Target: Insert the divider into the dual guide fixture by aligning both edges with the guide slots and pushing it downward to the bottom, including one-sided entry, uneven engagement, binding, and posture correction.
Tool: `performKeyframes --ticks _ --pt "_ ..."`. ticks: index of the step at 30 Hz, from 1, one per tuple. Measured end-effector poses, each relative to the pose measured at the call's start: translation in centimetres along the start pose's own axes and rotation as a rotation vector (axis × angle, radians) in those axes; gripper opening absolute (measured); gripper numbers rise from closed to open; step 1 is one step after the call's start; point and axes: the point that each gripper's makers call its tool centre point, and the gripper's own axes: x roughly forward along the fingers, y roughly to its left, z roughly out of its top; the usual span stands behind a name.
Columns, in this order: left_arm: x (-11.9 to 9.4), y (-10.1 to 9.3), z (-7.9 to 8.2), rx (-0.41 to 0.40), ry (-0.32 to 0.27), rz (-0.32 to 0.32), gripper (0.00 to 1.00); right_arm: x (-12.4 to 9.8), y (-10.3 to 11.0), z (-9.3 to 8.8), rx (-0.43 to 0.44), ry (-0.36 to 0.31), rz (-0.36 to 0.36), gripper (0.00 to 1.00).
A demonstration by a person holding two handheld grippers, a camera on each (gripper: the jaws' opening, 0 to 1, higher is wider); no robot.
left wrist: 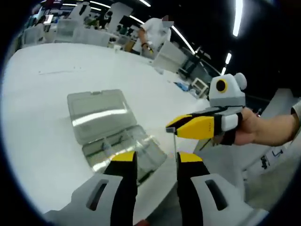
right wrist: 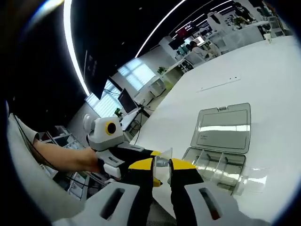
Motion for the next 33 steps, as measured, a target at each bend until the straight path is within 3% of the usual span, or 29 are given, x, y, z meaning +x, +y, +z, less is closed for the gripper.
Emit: performKeyframes --ticks 2,7,12,20,26,33 --pt "-0.2 0.0 0.2 0.008 -0.002 -0.014 0.29 -0.3 0.1 0.3 -0.008 -0.003 0.026 0.09" --pt "-0.9 -1.6 0.8 0.019 -0.001 -0.150 0.29 -0.9 -0.5 1.0 -0.026 0.006 0.048 0.10" --pt "-1.6 -3.3 1.2 0.045 -0.002 -0.275 0.29 -1.1 1.2 1.2 -0.053 0.031 0.180 0.12" --pt "-3.2 -6.6 2.3 0.033 -0.021 -0.471 0.29 -0.9 3.4 0.5 -0.061 0.067 0.313 0.17" --pt "-3.9 -7.3 2.4 0.036 -0.007 -0.531 0.29 -1.1 4.8 0.4 -0.072 0.073 0.395 0.23" --pt "-4.4 -8.5 2.3 0.038 0.018 -0.608 0.29 -1.5 5.9 0.7 -0.063 0.078 0.487 0.21"
